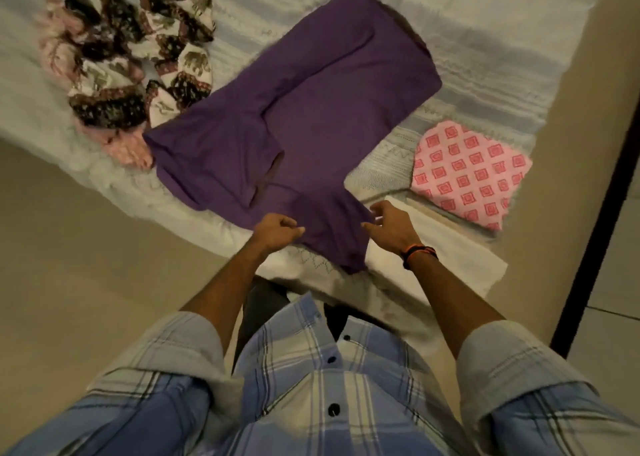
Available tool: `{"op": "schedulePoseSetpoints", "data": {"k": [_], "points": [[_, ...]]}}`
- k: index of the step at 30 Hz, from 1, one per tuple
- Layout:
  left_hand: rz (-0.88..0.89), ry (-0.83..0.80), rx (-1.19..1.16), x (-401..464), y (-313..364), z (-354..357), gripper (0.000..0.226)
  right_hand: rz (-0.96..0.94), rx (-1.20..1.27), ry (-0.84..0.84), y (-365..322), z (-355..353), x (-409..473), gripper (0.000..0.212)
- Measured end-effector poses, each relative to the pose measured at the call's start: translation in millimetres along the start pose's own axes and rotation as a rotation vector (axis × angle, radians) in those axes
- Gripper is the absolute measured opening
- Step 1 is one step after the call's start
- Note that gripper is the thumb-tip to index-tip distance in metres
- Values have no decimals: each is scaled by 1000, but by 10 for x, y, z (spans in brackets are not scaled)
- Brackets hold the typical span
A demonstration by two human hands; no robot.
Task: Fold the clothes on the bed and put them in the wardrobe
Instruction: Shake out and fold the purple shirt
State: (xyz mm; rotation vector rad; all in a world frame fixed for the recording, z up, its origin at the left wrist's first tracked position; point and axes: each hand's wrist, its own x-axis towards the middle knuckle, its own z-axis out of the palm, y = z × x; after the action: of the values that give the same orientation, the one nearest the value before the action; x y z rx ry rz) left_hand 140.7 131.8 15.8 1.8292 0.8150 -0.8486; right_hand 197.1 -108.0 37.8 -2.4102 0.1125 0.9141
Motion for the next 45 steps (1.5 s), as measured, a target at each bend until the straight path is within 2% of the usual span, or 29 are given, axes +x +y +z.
{"op": "schedulePoseSetpoints", "data": {"k": [5, 9, 11, 13, 15, 16, 17, 19, 21, 23, 26, 30, 33, 37, 40, 42, 44, 45], "points": [[-121, 80, -173, 121, -226, 448, 39, -51, -90, -104, 240, -1, 408, 41], [-239, 198, -394, 416, -486, 673, 54, -76, -112, -148, 368, 159, 774, 44], [-281, 251, -519, 570, -546, 754, 48, -89, -138, -167, 433, 281, 953, 49], [-315, 267, -625, 687, -561, 846, 24, -118, -183, -180, 485, 407, 1093, 53], [-349, 279, -722, 763, -557, 952, 27, -129, -199, -164, 531, 493, 1211, 59], [-365, 278, -766, 790, -553, 1011, 39, -128, -195, -150, 540, 502, 1241, 58], [-384, 258, -806, 805, -552, 1087, 44, -129, -199, -145, 547, 508, 1258, 53], [-418, 196, -885, 781, -496, 1209, 28, -147, -222, -147, 570, 495, 1279, 31], [-448, 149, -961, 752, -452, 1306, 23, -132, -201, -177, 589, 478, 1280, 27], [-463, 176, -1062, 712, -445, 1368, 23, -87, -112, -215, 591, 438, 1273, 30], [-520, 214, -1289, 663, -425, 1380, 26, 19, 219, -295, 593, 393, 1287, 22], [-559, 160, -1555, 625, -344, 1233, 13, 92, 487, -335, 468, 334, 1271, 25], [-562, 98, -1605, 578, -310, 973, 15, 111, 680, -346, 181, 286, 1318, 23], [-533, 101, -1734, 605, -257, 520, 12, 105, 902, -386, -404, 286, 1500, 40], [-460, 58, -1878, 712, -192, 160, 5, 117, 961, -379, -939, 317, 1647, 39], [-366, -4, -2111, 821, -136, -171, 10, 115, 1007, -376, -1358, 373, 1802, 28], [-247, 22, -2367, 912, -70, -519, 14, 76, 1098, -430, -1736, 433, 1965, 15], [-180, 68, -2438, 963, -41, -695, 19, 63, 1148, -470, -1921, 468, 2041, 15]]}}
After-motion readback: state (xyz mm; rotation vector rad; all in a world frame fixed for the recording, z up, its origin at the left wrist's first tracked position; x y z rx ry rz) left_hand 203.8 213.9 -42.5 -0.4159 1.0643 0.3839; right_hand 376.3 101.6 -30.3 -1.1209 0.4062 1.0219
